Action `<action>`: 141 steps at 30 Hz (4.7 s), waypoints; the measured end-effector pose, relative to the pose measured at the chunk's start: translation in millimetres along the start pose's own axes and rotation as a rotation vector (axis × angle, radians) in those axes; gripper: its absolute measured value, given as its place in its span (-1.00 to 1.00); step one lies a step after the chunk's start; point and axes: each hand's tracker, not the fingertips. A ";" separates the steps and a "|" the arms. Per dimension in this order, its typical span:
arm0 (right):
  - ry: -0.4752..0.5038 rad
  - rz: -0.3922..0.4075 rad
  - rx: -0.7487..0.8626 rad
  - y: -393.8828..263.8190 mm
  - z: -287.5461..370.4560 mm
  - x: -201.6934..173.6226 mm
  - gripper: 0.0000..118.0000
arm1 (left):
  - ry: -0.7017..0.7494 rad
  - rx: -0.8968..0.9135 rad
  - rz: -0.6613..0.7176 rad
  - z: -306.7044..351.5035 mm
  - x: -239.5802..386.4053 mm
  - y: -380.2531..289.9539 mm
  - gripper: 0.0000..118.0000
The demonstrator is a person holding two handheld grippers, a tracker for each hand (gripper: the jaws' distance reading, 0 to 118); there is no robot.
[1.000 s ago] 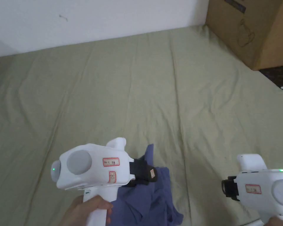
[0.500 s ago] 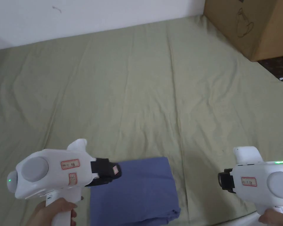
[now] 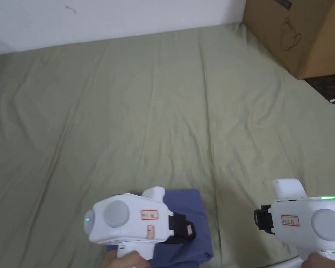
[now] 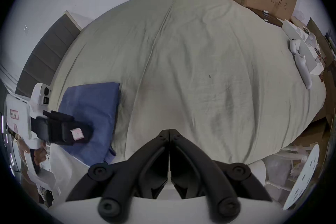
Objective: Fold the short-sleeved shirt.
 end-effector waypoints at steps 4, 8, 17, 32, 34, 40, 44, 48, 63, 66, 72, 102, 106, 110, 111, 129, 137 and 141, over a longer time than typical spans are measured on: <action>-0.005 -0.002 0.001 -1.6 2.7 5.7 -1.00 | -0.040 -0.024 -0.029 -11.5 28.5 -5.6 -0.96; -0.011 0.005 0.002 0.9 3.7 3.3 -1.00 | -0.101 -0.037 -0.093 -10.0 43.3 -4.5 -0.96; 0.115 0.101 0.081 27.8 20.9 -48.2 -1.00 | -0.162 0.283 0.061 131.6 -26.0 -9.6 -0.96; 0.212 0.257 -0.129 16.7 -69.3 -156.3 -1.00 | -0.169 0.408 0.391 161.2 -153.3 -90.7 -0.86; 0.205 0.250 -0.121 18.3 -67.0 -159.0 -1.00 | -0.212 0.399 0.396 153.8 -159.6 -83.6 -0.23; 0.197 0.254 -0.133 19.7 -64.9 -159.3 -1.00 | -0.315 0.330 0.392 126.5 -162.5 -56.9 1.00; 0.195 0.244 -0.134 18.8 -64.1 -160.1 -1.00 | -0.365 0.248 0.460 96.9 -174.4 -43.3 1.00; 0.198 0.240 -0.137 19.5 -63.5 -159.3 -1.00 | -0.519 0.226 0.436 79.0 -170.7 -34.4 0.84; 0.210 0.233 -0.090 29.9 -37.9 -161.4 -1.00 | -0.271 0.210 0.365 122.9 -173.6 -36.2 -0.53; 0.204 0.221 -0.073 35.1 -35.3 -162.4 -1.00 | -0.157 0.236 0.325 164.3 -196.9 -32.2 -0.53; 0.178 0.164 -0.055 48.8 -40.7 -159.3 -1.00 | 0.395 0.214 0.184 280.0 -240.8 -7.5 -0.53; 0.209 0.096 -0.055 40.5 -35.5 -153.7 -1.00 | 0.727 0.394 0.139 334.7 -194.1 -18.8 -1.00; 0.227 0.084 -0.010 37.8 -15.3 -142.3 -1.00 | 0.675 0.443 0.064 294.9 -133.7 -25.3 -1.00; 0.223 0.092 0.102 42.3 9.3 -125.1 -1.00 | 0.703 0.488 -0.066 265.6 -72.4 -31.7 -1.00; 0.214 0.093 0.137 44.0 14.3 -120.9 -1.00 | 0.729 0.504 -0.105 261.3 -60.1 -32.0 -1.00; -0.114 0.106 0.818 82.9 150.4 -148.9 -1.00 | 0.826 1.106 -0.357 266.5 128.7 -43.1 -1.00; -0.206 0.177 0.929 71.9 165.0 -160.2 -1.00 | 0.834 1.121 -0.332 259.8 133.2 -37.8 -1.00; -0.200 0.180 0.973 68.9 170.2 -163.4 -1.00 | 0.828 1.142 -0.333 262.2 132.7 -38.0 -1.00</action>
